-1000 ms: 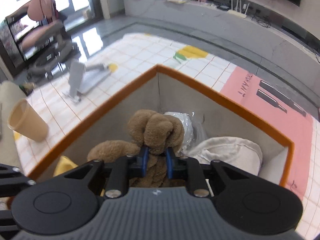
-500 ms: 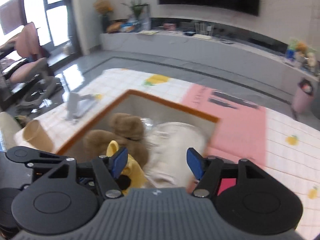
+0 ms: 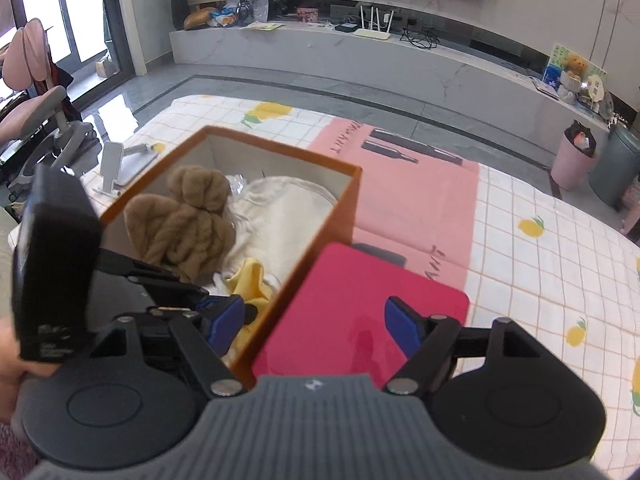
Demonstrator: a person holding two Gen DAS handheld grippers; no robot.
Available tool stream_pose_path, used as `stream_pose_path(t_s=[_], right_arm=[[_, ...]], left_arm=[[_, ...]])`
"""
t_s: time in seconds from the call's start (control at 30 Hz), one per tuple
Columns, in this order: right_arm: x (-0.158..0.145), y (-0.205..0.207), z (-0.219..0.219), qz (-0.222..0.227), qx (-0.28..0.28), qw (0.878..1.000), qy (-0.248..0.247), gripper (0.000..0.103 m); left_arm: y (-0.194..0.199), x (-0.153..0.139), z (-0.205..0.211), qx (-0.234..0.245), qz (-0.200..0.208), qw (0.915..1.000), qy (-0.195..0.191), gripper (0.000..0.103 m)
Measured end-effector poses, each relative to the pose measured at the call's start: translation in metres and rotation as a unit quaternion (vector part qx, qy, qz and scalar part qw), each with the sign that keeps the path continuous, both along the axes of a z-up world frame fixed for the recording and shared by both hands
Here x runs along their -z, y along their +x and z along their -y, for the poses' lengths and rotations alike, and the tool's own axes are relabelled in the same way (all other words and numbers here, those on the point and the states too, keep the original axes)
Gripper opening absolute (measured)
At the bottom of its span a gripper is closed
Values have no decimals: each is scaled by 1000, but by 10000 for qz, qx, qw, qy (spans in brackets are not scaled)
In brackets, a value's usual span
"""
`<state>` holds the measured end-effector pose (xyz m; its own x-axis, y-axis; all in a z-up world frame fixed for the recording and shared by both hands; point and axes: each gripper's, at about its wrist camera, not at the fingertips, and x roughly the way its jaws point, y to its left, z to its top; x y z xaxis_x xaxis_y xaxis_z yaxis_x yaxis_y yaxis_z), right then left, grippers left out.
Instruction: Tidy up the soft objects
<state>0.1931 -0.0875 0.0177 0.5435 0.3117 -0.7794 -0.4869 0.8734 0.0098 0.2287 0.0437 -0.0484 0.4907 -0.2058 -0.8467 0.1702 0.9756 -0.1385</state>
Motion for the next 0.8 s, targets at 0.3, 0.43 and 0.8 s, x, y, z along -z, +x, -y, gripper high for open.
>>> stream_pose_path(t_s=[0.3, 0.43, 0.8], right_arm=[[3, -18, 16, -23, 6, 10000, -90, 76], [-4, -37, 29, 85, 67, 9999, -79, 77], [-12, -97, 63, 392, 529, 9964, 530, 85]], left_arm=[[21, 17, 2, -139, -776, 9966, 224, 13], [15, 12, 8, -319, -397, 9980, 374, 40], [-69, -87, 25, -609, 2291, 9712, 232, 94]])
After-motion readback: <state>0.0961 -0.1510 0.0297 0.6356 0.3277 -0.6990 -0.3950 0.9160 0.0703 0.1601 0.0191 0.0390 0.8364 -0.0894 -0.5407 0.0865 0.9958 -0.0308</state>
